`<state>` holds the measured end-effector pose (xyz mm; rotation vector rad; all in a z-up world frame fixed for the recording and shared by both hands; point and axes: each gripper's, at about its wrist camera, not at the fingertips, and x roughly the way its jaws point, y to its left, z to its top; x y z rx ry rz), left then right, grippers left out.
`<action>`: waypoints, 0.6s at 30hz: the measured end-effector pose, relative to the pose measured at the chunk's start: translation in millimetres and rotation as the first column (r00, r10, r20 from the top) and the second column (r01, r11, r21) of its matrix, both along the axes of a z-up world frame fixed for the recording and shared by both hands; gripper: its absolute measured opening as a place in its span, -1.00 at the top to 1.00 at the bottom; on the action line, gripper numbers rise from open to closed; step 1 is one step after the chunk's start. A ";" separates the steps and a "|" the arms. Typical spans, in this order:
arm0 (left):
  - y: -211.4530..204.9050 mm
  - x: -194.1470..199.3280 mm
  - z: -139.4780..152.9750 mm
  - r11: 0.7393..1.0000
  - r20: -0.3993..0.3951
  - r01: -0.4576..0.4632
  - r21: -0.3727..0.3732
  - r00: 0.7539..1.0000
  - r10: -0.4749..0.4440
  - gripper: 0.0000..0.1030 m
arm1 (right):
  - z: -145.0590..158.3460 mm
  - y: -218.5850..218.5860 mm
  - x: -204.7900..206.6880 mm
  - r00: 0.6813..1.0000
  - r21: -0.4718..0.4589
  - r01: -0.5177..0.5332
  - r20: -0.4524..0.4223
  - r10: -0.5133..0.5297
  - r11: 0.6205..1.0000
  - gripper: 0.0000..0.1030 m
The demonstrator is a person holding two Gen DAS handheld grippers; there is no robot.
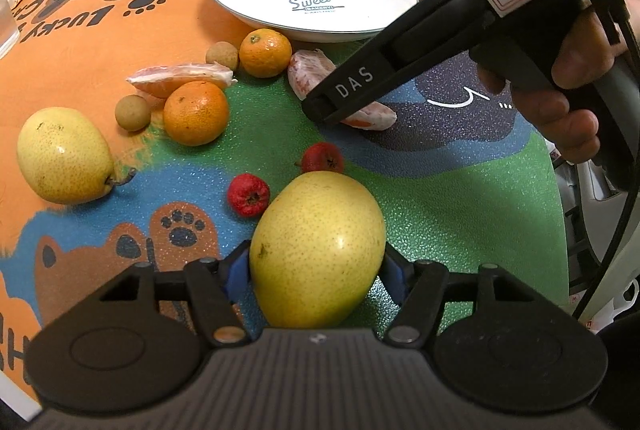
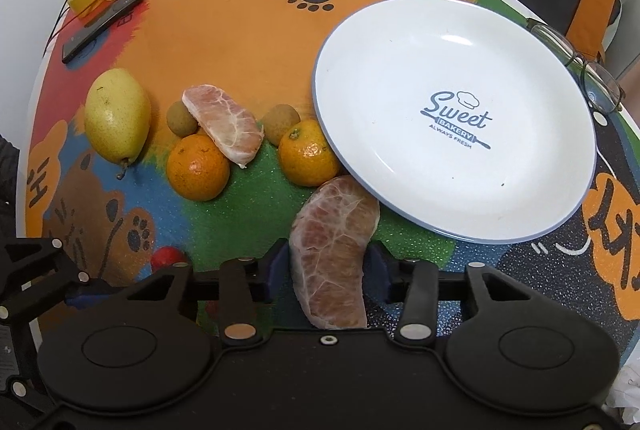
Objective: Organize fruits
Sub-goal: 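Grasp the yellow pear with the left gripper while the right gripper grasps the pink grapefruit segment, then carry the pear with the left gripper while the right gripper sets the segment on the white plate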
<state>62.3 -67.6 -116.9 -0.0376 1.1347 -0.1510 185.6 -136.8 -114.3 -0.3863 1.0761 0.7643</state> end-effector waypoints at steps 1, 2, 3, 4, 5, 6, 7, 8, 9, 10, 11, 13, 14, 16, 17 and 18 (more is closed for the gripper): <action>0.0 0.0 0.0 1.000 0.000 0.001 0.001 1.000 -0.001 -0.26 | 0.2 0.3 -0.2 1.000 0.000 -0.001 -0.001 0.001 1.000 0.19; 0.0 0.0 0.0 1.000 0.000 0.001 0.001 1.000 -0.001 -0.26 | 0.2 0.6 -0.3 1.000 -0.002 -0.001 0.001 0.001 1.000 0.19; 0.0 0.0 0.0 1.000 -0.001 0.001 0.001 1.000 -0.001 -0.26 | 0.2 0.9 -0.5 1.000 -0.004 -0.002 0.003 0.002 1.000 0.19; 0.0 -0.1 -0.1 1.000 -0.001 0.001 0.001 1.000 -0.001 -0.26 | 0.2 1.0 -0.6 1.000 -0.004 -0.002 0.004 0.002 1.000 0.19; 0.0 -0.1 -0.1 1.000 -0.001 0.001 0.002 1.000 -0.001 -0.26 | 0.3 1.0 -0.8 1.000 -0.004 -0.002 0.005 0.002 1.000 0.19; 0.0 0.0 0.0 1.000 0.000 0.003 0.002 1.000 -0.003 -0.26 | 0.3 0.7 -0.9 1.000 -0.003 -0.002 0.005 0.002 1.000 0.20; -0.2 0.0 0.0 1.000 0.000 0.004 0.003 1.000 -0.004 -0.25 | 0.3 0.4 -0.8 1.000 -0.002 -0.003 0.006 0.003 1.000 0.20; -0.1 0.3 -0.1 1.000 0.000 0.004 0.002 1.000 -0.004 -0.25 | 0.3 0.3 -0.7 1.000 -0.003 -0.006 0.006 0.006 1.000 0.21; 0.0 0.4 0.0 1.000 0.000 0.004 0.001 1.000 -0.004 -0.25 | 0.5 0.7 -0.7 1.000 -0.003 -0.006 0.006 0.006 1.000 0.22; 0.5 0.4 0.1 1.000 0.000 0.003 -0.001 1.000 -0.003 -0.24 | 0.8 0.7 -0.9 1.000 -0.003 -0.007 0.006 0.007 1.000 0.23; 0.9 0.2 0.0 1.000 0.000 -0.001 -0.003 1.000 0.001 -0.24 | 1.0 0.7 -1.3 1.000 -0.004 -0.009 0.008 0.009 1.000 0.24; 0.3 -0.2 0.0 1.000 0.002 -0.001 -0.001 1.000 0.001 -0.24 | 1.6 1.4 -2.6 1.000 -0.011 -0.018 0.016 0.018 1.000 0.25; 0.0 -0.4 0.1 1.000 0.002 0.001 0.001 1.000 -0.001 -0.24 | 1.9 1.7 -3.5 1.000 -0.015 -0.024 0.018 0.025 1.000 0.25; 0.2 -0.6 0.4 1.000 0.002 -0.003 -0.001 1.000 0.003 -0.24 | 2.6 1.1 -6.1 0.999 -0.015 -0.035 0.019 0.035 0.999 0.26; 0.7 -0.7 0.8 1.000 0.001 -0.006 -0.003 1.000 0.006 -0.24 | 3.1 0.2 -7.4 0.999 -0.013 -0.036 0.021 0.036 0.999 0.26; 1.2 -1.1 1.0 1.000 0.000 -0.009 -0.005 1.000 0.009 -0.24 | 3.6 -0.5 -8.4 0.999 -0.012 -0.037 0.022 0.037 0.999 0.26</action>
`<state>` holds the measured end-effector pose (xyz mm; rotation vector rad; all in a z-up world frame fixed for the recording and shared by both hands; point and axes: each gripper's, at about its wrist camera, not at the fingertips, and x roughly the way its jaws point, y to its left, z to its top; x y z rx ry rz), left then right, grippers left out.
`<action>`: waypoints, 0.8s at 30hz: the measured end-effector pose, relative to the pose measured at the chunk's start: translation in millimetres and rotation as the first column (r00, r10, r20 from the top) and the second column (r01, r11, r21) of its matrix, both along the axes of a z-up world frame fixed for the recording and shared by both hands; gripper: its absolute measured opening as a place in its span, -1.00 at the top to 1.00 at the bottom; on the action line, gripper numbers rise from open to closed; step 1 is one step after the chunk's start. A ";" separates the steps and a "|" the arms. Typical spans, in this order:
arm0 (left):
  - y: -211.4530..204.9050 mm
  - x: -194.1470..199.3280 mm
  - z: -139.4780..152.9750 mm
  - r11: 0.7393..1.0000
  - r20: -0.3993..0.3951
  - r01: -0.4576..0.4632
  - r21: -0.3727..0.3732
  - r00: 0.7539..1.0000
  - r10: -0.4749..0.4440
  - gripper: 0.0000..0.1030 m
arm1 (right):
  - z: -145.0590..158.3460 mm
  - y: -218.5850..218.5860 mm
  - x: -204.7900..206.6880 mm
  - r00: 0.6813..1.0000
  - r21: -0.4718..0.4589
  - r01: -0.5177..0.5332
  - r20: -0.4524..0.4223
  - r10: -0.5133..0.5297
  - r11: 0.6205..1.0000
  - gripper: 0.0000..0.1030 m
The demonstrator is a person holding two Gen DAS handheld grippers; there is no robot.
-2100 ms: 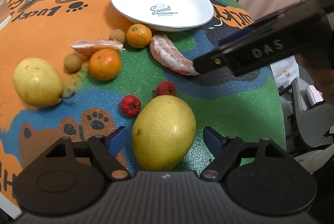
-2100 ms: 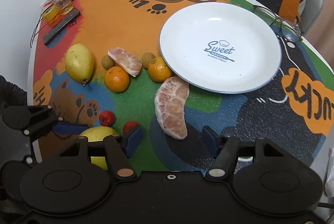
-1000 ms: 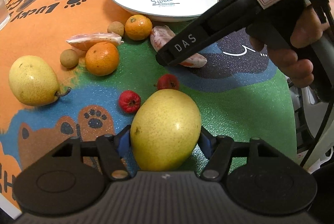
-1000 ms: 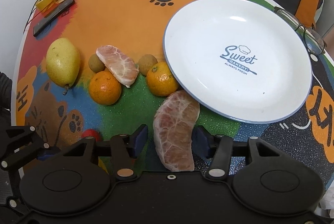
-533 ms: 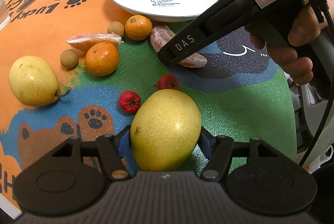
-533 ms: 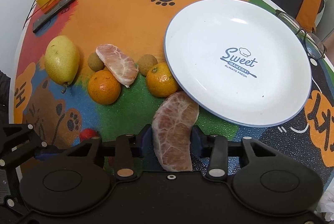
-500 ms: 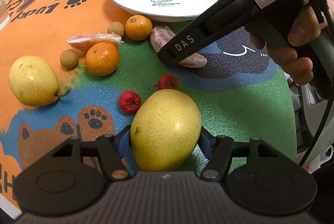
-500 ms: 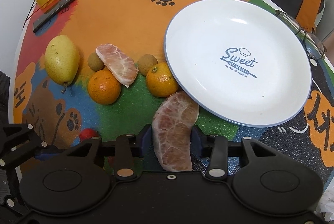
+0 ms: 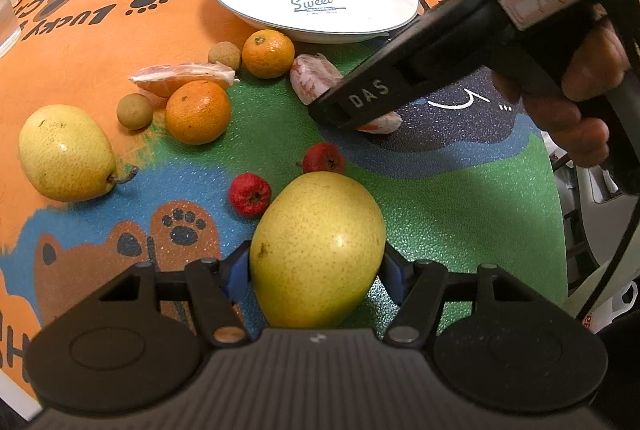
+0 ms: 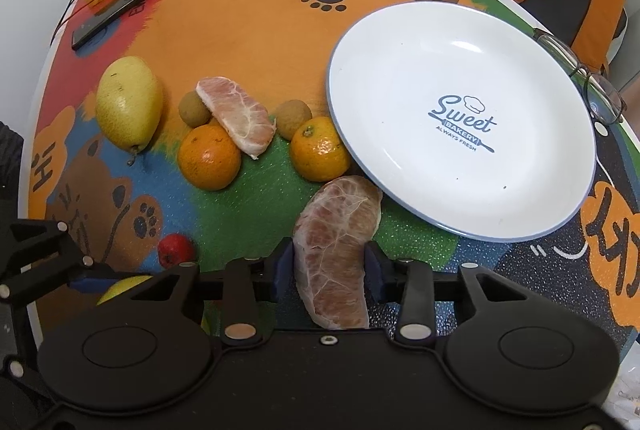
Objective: Organize fruits
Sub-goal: 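Carry the pear with the left gripper while the right gripper sets the segment on the white plate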
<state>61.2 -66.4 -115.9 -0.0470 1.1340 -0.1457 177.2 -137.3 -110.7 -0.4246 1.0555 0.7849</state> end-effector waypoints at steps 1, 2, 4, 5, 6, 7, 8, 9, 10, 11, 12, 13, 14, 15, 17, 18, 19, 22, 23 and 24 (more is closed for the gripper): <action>0.2 -0.3 0.2 1.000 -0.001 -0.001 0.000 1.000 0.001 -0.24 | 0.6 -0.6 -0.7 1.000 0.003 0.000 -0.002 0.000 1.000 0.26; 0.4 -0.7 0.2 1.000 -0.002 -0.001 0.000 1.000 0.001 -0.24 | 1.2 -2.0 -1.3 1.000 0.006 0.003 -0.003 -0.003 1.000 0.26; 0.9 -2.0 0.5 1.000 -0.003 -0.002 0.001 1.000 0.002 -0.24 | 2.7 -4.6 -2.7 1.000 0.010 0.004 -0.002 -0.004 1.000 0.26; 1.6 -2.2 0.8 1.000 -0.005 -0.004 -0.002 1.000 0.004 -0.24 | 3.9 -6.1 -3.5 1.000 0.012 0.005 -0.001 -0.005 1.000 0.26; 1.9 -2.9 1.0 1.000 -0.006 -0.006 -0.004 1.000 0.006 -0.24 | 5.0 -7.9 -4.5 1.000 0.015 0.005 0.000 -0.005 1.000 0.26; 1.9 -3.7 1.4 1.000 -0.006 -0.007 -0.005 1.000 0.007 -0.24 | 6.3 -9.3 -5.3 1.000 0.018 0.005 0.001 -0.005 1.000 0.26; 2.4 -3.7 1.7 1.000 -0.006 -0.007 -0.005 1.000 0.007 -0.24 | 7.5 -10.7 -5.8 1.000 0.020 0.005 0.002 -0.005 1.000 0.26; 2.6 -3.3 2.1 1.000 -0.005 -0.007 -0.004 1.000 0.007 -0.24 | 8.8 -12.6 -6.8 1.000 0.021 0.006 0.001 -0.006 1.000 0.26; 2.6 -3.9 2.6 1.000 -0.003 -0.007 -0.003 1.000 0.007 -0.24 | 10.3 -14.2 -7.3 1.000 0.024 0.008 0.000 -0.008 1.000 0.26; 2.7 -4.3 3.3 1.000 -0.002 -0.008 -0.003 1.000 0.008 -0.24 | 11.9 -15.9 -7.8 1.000 0.030 0.011 -0.002 -0.011 0.999 0.26; 2.6 -3.5 4.2 1.000 0.000 -0.010 -0.005 1.000 0.010 -0.24 | 13.5 -17.4 -8.3 1.000 0.035 0.014 -0.002 -0.014 0.999 0.26; 3.0 -3.6 5.2 1.000 0.002 -0.011 -0.006 1.000 0.011 -0.24 | 15.3 -19.3 -9.0 1.000 0.040 0.017 -0.003 -0.017 0.999 0.26; 3.2 -3.5 6.5 1.000 0.005 -0.013 -0.009 1.000 0.013 -0.24 | 17.1 -20.9 -9.8 1.000 0.044 0.018 -0.004 -0.018 0.999 0.26; 3.3 -3.6 7.6 1.000 0.008 -0.014 -0.009 1.000 0.014 -0.24 | 19.0 -22.6 -10.7 1.000 0.048 0.019 -0.004 -0.019 0.999 0.26; 3.0 -3.1 10.1 1.000 0.013 -0.015 -0.008 1.000 0.015 -0.24 | 22.8 -25.9 -12.5 1.000 0.054 0.021 -0.001 -0.021 0.998 0.26; 2.9 -2.7 11.5 1.000 0.016 -0.017 -0.008 1.000 0.017 -0.24 | 24.8 -27.6 -13.2 1.000 0.057 0.022 0.002 -0.023 0.998 0.26; 2.6 -3.0 12.9 1.000 0.019 -0.019 -0.008 1.000 0.019 -0.24 | 26.8 -29.3 -13.5 1.000 0.060 0.024 0.004 -0.024 0.998 0.26; 1.8 -3.0 18.1 1.000 0.031 -0.024 -0.016 0.999 0.025 -0.24 | 32.5 -33.9 -13.8 1.000 0.068 0.030 0.007 -0.031 0.997 0.26; 1.6 -2.6 19.9 1.000 0.035 -0.025 -0.019 0.999 0.026 -0.24 | 34.7 -36.4 -13.8 0.999 0.073 0.033 0.008 -0.034 0.997 0.26; 1.8 -1.4 21.6 0.999 0.040 -0.024 -0.021 0.999 0.025 -0.24 | 37.0 -38.9 -13.6 0.999 0.079 0.037 0.007 -0.038 0.996 0.26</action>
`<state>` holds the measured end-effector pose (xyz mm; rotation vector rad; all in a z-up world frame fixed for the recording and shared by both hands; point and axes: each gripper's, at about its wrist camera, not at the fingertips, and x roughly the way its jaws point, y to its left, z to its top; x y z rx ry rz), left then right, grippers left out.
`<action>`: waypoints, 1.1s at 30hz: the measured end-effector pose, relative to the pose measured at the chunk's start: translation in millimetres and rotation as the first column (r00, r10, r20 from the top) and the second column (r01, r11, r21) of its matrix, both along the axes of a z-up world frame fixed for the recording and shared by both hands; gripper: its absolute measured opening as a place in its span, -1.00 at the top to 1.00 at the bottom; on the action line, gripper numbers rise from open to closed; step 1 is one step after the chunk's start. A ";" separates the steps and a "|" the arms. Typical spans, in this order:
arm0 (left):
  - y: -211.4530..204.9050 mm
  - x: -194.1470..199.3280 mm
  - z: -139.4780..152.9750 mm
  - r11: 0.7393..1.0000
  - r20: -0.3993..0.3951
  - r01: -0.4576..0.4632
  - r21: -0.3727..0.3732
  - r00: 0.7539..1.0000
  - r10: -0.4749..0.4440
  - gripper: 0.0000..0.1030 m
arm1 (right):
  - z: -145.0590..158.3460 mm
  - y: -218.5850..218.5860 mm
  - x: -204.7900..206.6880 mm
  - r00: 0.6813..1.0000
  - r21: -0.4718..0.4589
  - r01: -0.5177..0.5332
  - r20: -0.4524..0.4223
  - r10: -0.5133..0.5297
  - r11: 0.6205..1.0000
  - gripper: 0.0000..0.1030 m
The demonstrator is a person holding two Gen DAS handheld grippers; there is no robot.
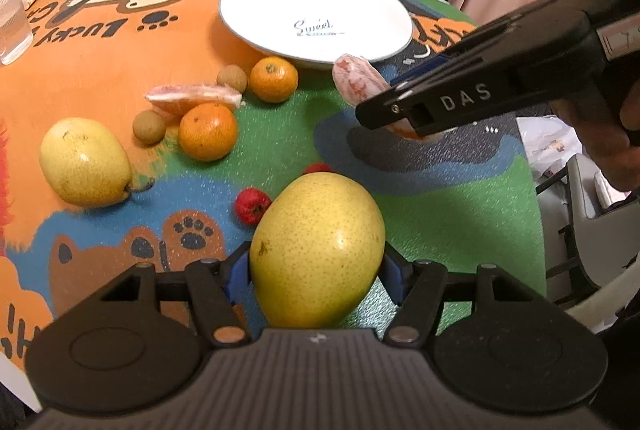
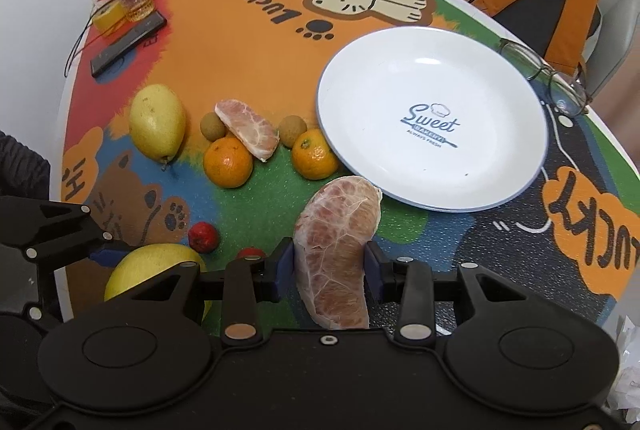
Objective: Organize fruits
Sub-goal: 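Carry the pear with the left gripper while the right gripper sets the segment on the white plate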
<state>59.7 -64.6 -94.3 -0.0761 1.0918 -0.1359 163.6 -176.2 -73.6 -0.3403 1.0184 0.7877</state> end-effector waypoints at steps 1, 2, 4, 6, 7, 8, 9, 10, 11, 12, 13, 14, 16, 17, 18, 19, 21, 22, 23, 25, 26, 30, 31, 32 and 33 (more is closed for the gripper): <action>-0.4 0.7 1.8 1.000 0.005 0.002 -0.001 1.000 -0.002 -0.24 | 2.2 -2.3 0.2 1.000 0.006 0.004 0.000 -0.004 1.000 0.26; -0.9 1.9 3.9 1.000 0.011 0.003 -0.002 1.000 -0.003 -0.24 | 4.6 -4.5 0.5 1.000 0.011 0.007 0.001 -0.007 1.000 0.26; -1.1 5.1 7.2 1.000 0.019 0.004 -0.006 1.000 -0.003 -0.24 | 9.1 -8.8 1.3 1.000 0.018 0.016 0.008 -0.016 1.000 0.26; -1.0 8.4 10.4 1.000 0.028 0.001 -0.010 1.000 -0.001 -0.24 | 13.7 -13.6 3.4 1.000 0.027 0.025 0.015 -0.025 0.999 0.26; -1.2 11.3 12.0 1.000 0.035 0.000 -0.009 0.999 0.000 -0.24 | 15.9 -16.3 4.5 0.999 0.031 0.031 0.019 -0.031 0.999 0.26; -1.5 13.7 13.4 1.000 0.039 0.001 -0.006 0.999 -0.001 -0.24 | 18.0 -18.7 6.4 0.999 0.036 0.037 0.022 -0.038 0.999 0.26; -1.7 16.0 14.5 1.000 0.043 0.003 -0.004 0.999 -0.003 -0.24 | 19.5 -20.6 8.7 0.999 0.040 0.043 0.023 -0.044 0.998 0.26; -1.4 19.4 15.5 1.000 0.048 0.004 -0.004 0.999 -0.004 -0.24 | 20.6 -22.4 11.4 0.998 0.043 0.051 0.024 -0.052 0.998 0.26; -0.9 23.1 16.4 1.000 0.053 0.003 -0.004 0.999 -0.003 -0.24 | 21.4 -23.5 13.6 0.998 0.044 0.056 0.028 -0.057 0.997 0.26; -0.7 27.0 17.4 1.000 0.058 0.005 -0.003 0.998 -0.005 -0.24 | 22.1 -24.4 16.2 0.998 0.044 0.059 0.034 -0.060 0.997 0.26; -0.5 31.1 18.5 1.000 0.062 0.007 -0.002 0.998 -0.007 -0.24 | 22.3 -25.2 18.9 0.997 0.043 0.061 0.040 -0.063 0.997 0.26; -0.6 35.7 19.6 1.000 0.069 0.012 0.002 0.998 -0.012 -0.24 | 22.5 -25.7 22.2 0.997 0.042 0.064 0.045 -0.066 0.997 0.26; -0.4 44.6 21.5 1.000 0.079 0.020 0.012 0.997 -0.021 -0.24 | 23.1 -26.9 29.7 0.996 0.046 0.070 0.049 -0.072 0.996 0.26; 0.1 50.4 22.4 1.000 0.084 0.019 0.012 0.996 -0.020 -0.24 | 23.2 -27.4 33.7 0.996 0.048 0.072 0.050 -0.075 0.996 0.26; 0.6 55.4 23.1 1.000 0.088 0.019 0.011 0.996 -0.020 -0.24 | 23.1 -28.2 37.8 0.996 0.049 0.074 0.053 -0.077 0.996 0.26; 0.7 61.5 23.9 1.000 0.091 0.022 0.012 0.996 -0.023 -0.24 | 22.8 -27.9 42.4 0.995 0.048 0.077 0.055 -0.079 0.996 0.26; -0.2 71.5 25.6 0.999 0.100 0.026 0.018 0.995 -0.028 -0.24 | 22.0 -26.9 51.8 0.995 0.050 0.079 0.058 -0.082 0.996 0.26; -0.3 76.7 26.3 1.000 0.103 0.025 0.019 0.994 -0.027 -0.24 | 21.4 -26.3 56.5 0.995 0.052 0.082 0.058 -0.085 0.995 0.26; -0.6 82.6 27.1 1.000 0.106 0.023 0.018 0.994 -0.024 -0.24 | 20.6 -26.2 61.1 0.994 0.052 0.084 0.058 -0.087 0.995 0.26; -0.8 93.7 28.2 1.000 0.111 0.016 0.012 0.994 -0.018 -0.24 | 18.4 -25.3 70.5 0.994 0.050 0.086 0.058 -0.089 0.995 0.26; -0.4 98.7 28.7 1.000 0.113 0.014 0.008 0.994 -0.014 -0.24 | 17.1 -24.5 75.1 0.994 0.049 0.086 0.059 -0.088 0.995 0.26; -2.0 119.8 28.9 1.000 0.115 0.006 0.001 0.993 -0.006 -0.24 | 11.1 -22.2 91.8 0.994 0.042 0.089 0.055 -0.091 0.995 0.26; -2.4 125.6 28.2 1.000 0.114 0.003 -0.001 0.993 -0.003 -0.24 | 9.6 -21.6 95.4 0.994 0.041 0.090 0.051 -0.092 0.995 0.26; -2.1 130.8 27.1 1.000 0.113 0.001 -0.003 0.994 0.000 -0.24 | 8.1 -21.0 99.0 0.995 0.040 0.091 0.048 -0.093 0.995 0.26; -2.0 136.1 25.8 1.000 0.111 -0.002 -0.003 0.994 0.003 -0.24 | 6.8 -20.2 102.6 0.994 0.039 0.092 0.048 -0.094 0.995 0.26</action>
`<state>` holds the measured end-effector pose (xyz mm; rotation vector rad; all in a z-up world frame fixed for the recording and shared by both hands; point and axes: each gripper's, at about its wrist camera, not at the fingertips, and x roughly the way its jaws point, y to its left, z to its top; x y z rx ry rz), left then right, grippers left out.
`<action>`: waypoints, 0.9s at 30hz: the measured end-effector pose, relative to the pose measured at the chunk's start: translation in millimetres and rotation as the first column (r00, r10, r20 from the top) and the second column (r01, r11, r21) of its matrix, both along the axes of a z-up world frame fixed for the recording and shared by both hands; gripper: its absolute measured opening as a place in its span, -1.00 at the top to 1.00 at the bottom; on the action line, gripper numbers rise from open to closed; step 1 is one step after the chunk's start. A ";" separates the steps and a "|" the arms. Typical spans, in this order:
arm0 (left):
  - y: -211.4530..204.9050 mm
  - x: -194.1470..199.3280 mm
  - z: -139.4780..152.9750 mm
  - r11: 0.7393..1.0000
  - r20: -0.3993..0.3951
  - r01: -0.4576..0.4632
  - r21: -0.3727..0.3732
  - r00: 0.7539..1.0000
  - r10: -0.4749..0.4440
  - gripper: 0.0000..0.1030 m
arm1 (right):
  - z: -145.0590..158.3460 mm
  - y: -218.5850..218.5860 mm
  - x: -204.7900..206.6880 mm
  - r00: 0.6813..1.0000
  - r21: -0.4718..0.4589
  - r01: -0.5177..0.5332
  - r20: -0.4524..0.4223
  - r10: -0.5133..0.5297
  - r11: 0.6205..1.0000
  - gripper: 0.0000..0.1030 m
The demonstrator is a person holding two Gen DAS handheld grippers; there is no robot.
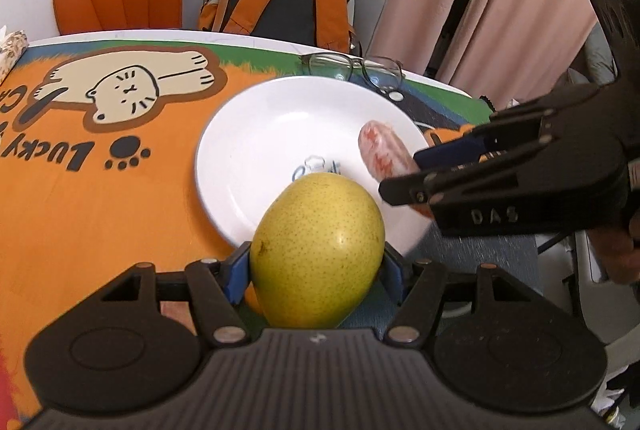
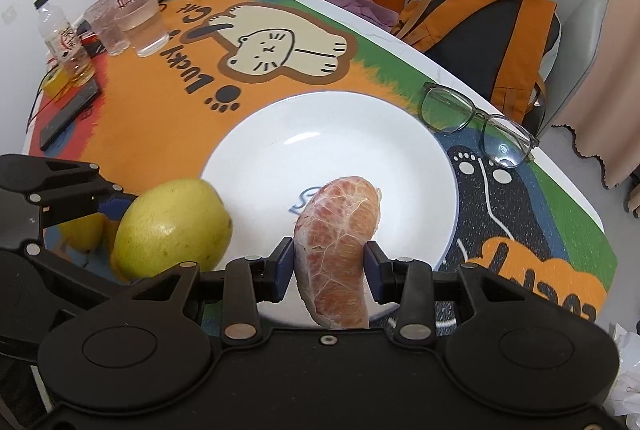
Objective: Organize fruits
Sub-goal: 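Carry the pear with the left gripper while the right gripper sets the segment on the white plate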
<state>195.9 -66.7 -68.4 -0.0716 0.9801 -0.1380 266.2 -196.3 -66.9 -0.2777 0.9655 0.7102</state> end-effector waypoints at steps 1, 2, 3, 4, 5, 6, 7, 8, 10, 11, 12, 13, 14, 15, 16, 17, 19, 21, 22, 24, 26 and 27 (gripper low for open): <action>0.3 5.3 -1.3 1.000 -0.002 -0.004 -0.001 1.000 0.004 -0.24 | -1.7 0.7 3.2 1.000 -0.001 0.000 0.000 0.000 1.000 0.26; 1.1 10.5 -2.5 1.000 -0.005 -0.009 -0.005 1.000 0.009 -0.24 | -2.9 1.5 5.7 1.000 -0.001 0.000 -0.001 0.000 1.000 0.26; 2.0 15.9 -4.2 1.000 -0.008 -0.016 -0.009 1.000 0.016 -0.24 | -4.6 2.4 9.0 1.000 0.000 0.001 -0.006 -0.001 1.000 0.26; 3.0 20.9 -6.1 1.000 -0.011 -0.024 -0.012 1.000 0.024 -0.24 | -6.6 3.4 12.4 1.000 0.003 0.004 -0.012 -0.004 1.000 0.26; 4.0 26.7 -8.8 0.999 -0.018 -0.030 -0.012 0.999 0.030 -0.24 | -8.4 4.0 16.4 1.000 0.005 0.011 -0.016 -0.011 1.000 0.26; 4.3 31.0 -10.8 0.999 -0.022 -0.032 -0.008 0.999 0.032 -0.24 | -10.3 5.0 20.6 1.000 0.006 0.015 -0.020 -0.015 1.000 0.26; 4.7 34.8 -13.0 0.999 -0.026 -0.034 -0.004 0.999 0.034 -0.24 | -12.1 6.1 24.1 1.000 0.006 0.018 -0.021 -0.018 1.000 0.26; 5.3 39.1 -15.4 0.999 -0.033 -0.035 -0.002 0.999 0.035 -0.24 | -14.0 7.2 27.3 0.999 0.005 0.021 -0.025 -0.021 1.000 0.26; 5.7 45.8 -19.6 1.000 -0.039 -0.029 0.005 0.999 0.029 -0.24 | -16.6 9.0 32.6 0.999 0.009 0.018 -0.030 -0.018 1.000 0.26; 6.5 49.6 -21.7 1.000 -0.042 -0.028 0.009 0.999 0.028 -0.24 | -17.8 10.1 35.1 0.999 0.009 0.017 -0.030 -0.017 1.000 0.26; 7.1 53.0 -23.7 1.000 -0.045 -0.027 0.012 0.999 0.027 -0.24 | -19.0 11.2 37.7 0.999 0.007 0.017 -0.030 -0.017 1.000 0.26; 8.0 56.3 -25.8 1.000 -0.048 -0.025 0.015 0.999 0.026 -0.24 | -20.0 12.1 40.9 0.999 0.008 0.017 -0.032 -0.016 1.000 0.26; 9.1 58.8 -27.6 1.000 -0.051 -0.023 0.019 0.998 0.024 -0.24 | -20.9 13.3 43.9 0.999 0.008 0.016 -0.035 -0.016 1.000 0.26; 10.1 61.4 -29.3 1.000 -0.053 -0.020 0.024 0.998 0.021 -0.24 | -21.6 14.3 47.2 0.999 0.008 0.017 -0.037 -0.017 1.000 0.26; 11.1 64.0 -30.9 0.999 -0.056 -0.018 0.029 0.998 0.020 -0.24 | -22.3 15.1 50.2 0.999 0.007 0.018 -0.037 -0.018 1.000 0.26; 12.2 67.1 -32.4 0.999 -0.059 -0.017 0.034 0.998 0.019 -0.24 | -23.2 15.8 53.2 0.999 0.006 0.018 -0.038 -0.018 1.000 0.26; 14.5 71.7 -35.1 0.999 -0.062 -0.014 0.037 0.998 0.017 -0.23 | -24.8 17.0 59.5 0.999 0.008 0.020 -0.043 -0.020 1.000 0.26; 15.5 75.5 -36.5 0.999 -0.062 -0.008 0.036 0.998 0.010 -0.23 | -26.6 19.4 64.8 0.999 0.005 0.014 -0.052 -0.014 1.000 0.26; 14.9 77.5 -37.2 0.999 -0.062 -0.003 0.043 0.998 0.005 -0.23 | -27.7 20.7 66.7 0.999 0.001 0.009 -0.053 -0.009 1.000 0.26; 12.7 81.2 -38.9 0.998 -0.062 0.013 0.063 0.998 -0.009 -0.23 | -29.9 22.4 68.7 0.999 -0.015 0.003 -0.049 -0.004 1.000 0.26; 11.7 84.0 -41.0 0.998 -0.066 0.023 0.064 0.998 -0.019 -0.23 | -31.8 22.4 70.9 0.999 -0.023 0.005 -0.051 -0.006 1.000 0.26; 11.2 84.9 -41.8 0.998 -0.067 0.028 0.064 0.997 -0.023 -0.23 | -32.5 22.2 72.1 0.998 -0.023 0.007 -0.056 -0.008 1.000 0.26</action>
